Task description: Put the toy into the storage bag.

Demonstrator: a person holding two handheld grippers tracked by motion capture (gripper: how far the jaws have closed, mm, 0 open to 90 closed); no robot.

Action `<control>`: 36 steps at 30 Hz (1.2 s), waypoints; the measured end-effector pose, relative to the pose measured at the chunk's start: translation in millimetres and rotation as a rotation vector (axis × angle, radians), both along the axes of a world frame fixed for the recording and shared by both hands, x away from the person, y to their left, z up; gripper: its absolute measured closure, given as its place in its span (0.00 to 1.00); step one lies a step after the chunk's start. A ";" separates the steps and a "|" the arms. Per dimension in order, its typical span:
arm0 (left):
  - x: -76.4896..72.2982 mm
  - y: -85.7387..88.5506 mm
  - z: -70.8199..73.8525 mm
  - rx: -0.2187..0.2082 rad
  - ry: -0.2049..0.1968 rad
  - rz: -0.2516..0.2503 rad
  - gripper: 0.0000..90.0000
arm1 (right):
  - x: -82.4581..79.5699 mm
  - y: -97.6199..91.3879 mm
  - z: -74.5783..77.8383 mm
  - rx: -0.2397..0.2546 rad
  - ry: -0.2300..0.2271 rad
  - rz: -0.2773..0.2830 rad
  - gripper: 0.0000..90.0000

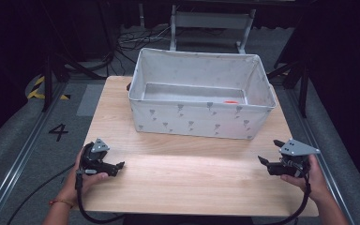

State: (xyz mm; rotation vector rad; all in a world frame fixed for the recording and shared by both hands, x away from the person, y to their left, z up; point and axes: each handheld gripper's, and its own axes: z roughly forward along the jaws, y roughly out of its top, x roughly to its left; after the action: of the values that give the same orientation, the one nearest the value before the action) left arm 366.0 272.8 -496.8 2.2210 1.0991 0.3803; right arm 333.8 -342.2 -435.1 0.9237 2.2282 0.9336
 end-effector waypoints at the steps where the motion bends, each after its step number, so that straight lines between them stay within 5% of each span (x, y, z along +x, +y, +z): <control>1: 0.0 0.0 0.0 0.000 0.000 0.000 0.00 | -0.2 -2.4 -7.3 0.019 0.023 -0.006 0.22; 9: -0.6 -0.1 -0.3 -0.001 -0.005 0.008 0.00 | -0.6 -19.6 -52.6 0.111 0.153 -0.058 0.22; 14: -0.2 0.1 0.0 -0.002 0.003 0.003 0.00 | 2.2 -22.2 -67.4 0.136 0.191 -0.100 0.20; 36: 0.8 -0.6 -0.8 -0.006 -0.006 0.010 0.00 | 3.7 -22.4 -67.9 0.140 0.204 -0.133 0.16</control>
State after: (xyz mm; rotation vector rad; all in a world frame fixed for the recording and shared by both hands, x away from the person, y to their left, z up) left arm 366.8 272.2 -497.6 2.2078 1.1074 0.3874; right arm 337.5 -364.5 -503.0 1.2656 2.2563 0.9810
